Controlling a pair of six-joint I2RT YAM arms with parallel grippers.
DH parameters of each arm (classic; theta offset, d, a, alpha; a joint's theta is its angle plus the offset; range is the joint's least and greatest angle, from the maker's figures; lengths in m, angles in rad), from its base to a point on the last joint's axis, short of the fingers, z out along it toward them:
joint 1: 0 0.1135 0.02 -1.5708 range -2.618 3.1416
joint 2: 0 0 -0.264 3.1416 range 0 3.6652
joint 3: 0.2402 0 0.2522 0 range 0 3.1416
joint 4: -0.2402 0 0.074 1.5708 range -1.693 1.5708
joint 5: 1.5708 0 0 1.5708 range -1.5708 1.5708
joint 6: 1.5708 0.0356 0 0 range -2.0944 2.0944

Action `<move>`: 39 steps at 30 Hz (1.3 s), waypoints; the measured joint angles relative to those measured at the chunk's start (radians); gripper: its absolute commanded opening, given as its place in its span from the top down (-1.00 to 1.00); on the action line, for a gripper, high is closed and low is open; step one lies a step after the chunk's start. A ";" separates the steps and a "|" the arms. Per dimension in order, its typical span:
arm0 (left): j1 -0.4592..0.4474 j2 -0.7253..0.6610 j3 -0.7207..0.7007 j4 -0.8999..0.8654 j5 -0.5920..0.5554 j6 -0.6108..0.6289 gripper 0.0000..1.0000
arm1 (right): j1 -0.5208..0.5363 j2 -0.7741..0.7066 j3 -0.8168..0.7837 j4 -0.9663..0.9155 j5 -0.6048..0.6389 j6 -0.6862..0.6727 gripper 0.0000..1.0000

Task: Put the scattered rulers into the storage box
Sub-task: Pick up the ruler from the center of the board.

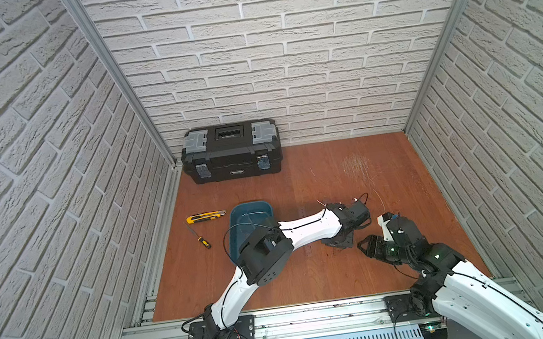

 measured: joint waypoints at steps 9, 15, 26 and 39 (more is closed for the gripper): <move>0.027 -0.039 -0.065 0.066 0.051 0.002 0.56 | 0.000 0.097 -0.013 0.071 -0.001 0.013 -0.23; 0.036 -0.051 -0.085 0.085 0.072 0.008 0.56 | 0.000 0.175 -0.013 0.141 -0.005 0.020 -0.23; 0.079 -0.099 -0.177 0.187 0.177 0.010 0.55 | 0.000 0.328 -0.006 0.260 -0.013 0.020 -0.04; 0.115 -0.124 -0.235 0.252 0.278 0.026 0.56 | -0.016 0.500 0.039 0.412 -0.042 0.029 0.15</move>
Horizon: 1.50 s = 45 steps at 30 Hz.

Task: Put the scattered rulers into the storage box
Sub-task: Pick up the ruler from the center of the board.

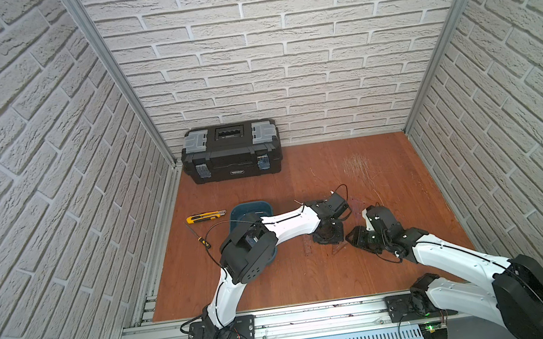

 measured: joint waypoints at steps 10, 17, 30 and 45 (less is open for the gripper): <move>0.013 -0.010 -0.026 0.031 0.042 0.001 0.57 | -0.018 0.103 0.025 0.079 -0.043 0.022 0.29; 0.016 -0.011 -0.035 0.055 0.051 0.000 0.57 | -0.021 0.166 0.044 0.115 -0.086 0.026 0.41; 0.019 -0.011 -0.044 0.095 0.061 0.000 0.53 | -0.023 0.179 0.056 0.128 -0.113 0.040 0.83; 0.018 -0.139 -0.039 -0.068 -0.129 0.030 -0.03 | -0.024 0.135 0.192 -0.023 -0.104 0.000 0.95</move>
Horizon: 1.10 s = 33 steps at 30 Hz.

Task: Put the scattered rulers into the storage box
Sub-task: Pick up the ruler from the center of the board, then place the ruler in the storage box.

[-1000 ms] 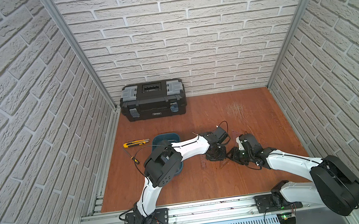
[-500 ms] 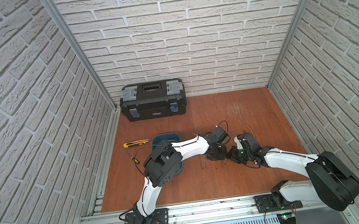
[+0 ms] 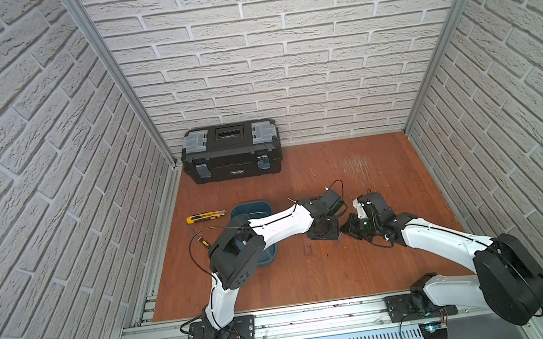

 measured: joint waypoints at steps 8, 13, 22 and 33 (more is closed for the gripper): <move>0.005 -0.172 0.021 -0.105 -0.131 0.033 -0.05 | 0.002 -0.016 0.140 -0.061 -0.017 -0.035 0.95; 0.024 -0.297 0.026 -0.151 -0.209 0.049 -0.06 | 0.040 0.040 0.253 -0.074 -0.043 -0.038 0.95; 0.164 -0.609 -0.168 -0.206 -0.306 0.032 -0.06 | 0.230 0.282 0.508 -0.060 -0.064 -0.030 0.95; 0.288 -0.935 -0.431 -0.280 -0.321 -0.046 -0.09 | 0.392 0.632 0.820 -0.021 -0.097 -0.014 0.95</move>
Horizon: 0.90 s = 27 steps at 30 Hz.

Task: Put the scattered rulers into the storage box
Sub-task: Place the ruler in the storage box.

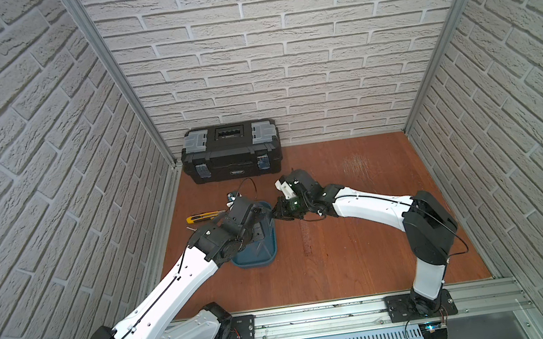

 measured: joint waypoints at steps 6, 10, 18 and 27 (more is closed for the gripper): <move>0.010 -0.058 -0.038 -0.025 -0.002 -0.025 -0.10 | 0.051 0.129 0.103 0.001 -0.005 0.005 0.93; 0.016 -0.064 -0.051 -0.028 -0.001 -0.033 -0.09 | 0.085 0.189 0.160 -0.014 -0.005 0.002 0.88; 0.021 -0.064 -0.055 -0.027 0.001 -0.033 -0.10 | 0.116 0.213 0.203 -0.040 -0.003 -0.007 0.85; 0.021 -0.064 -0.060 -0.027 0.002 -0.034 -0.10 | 0.119 0.213 0.241 -0.082 0.019 -0.035 0.55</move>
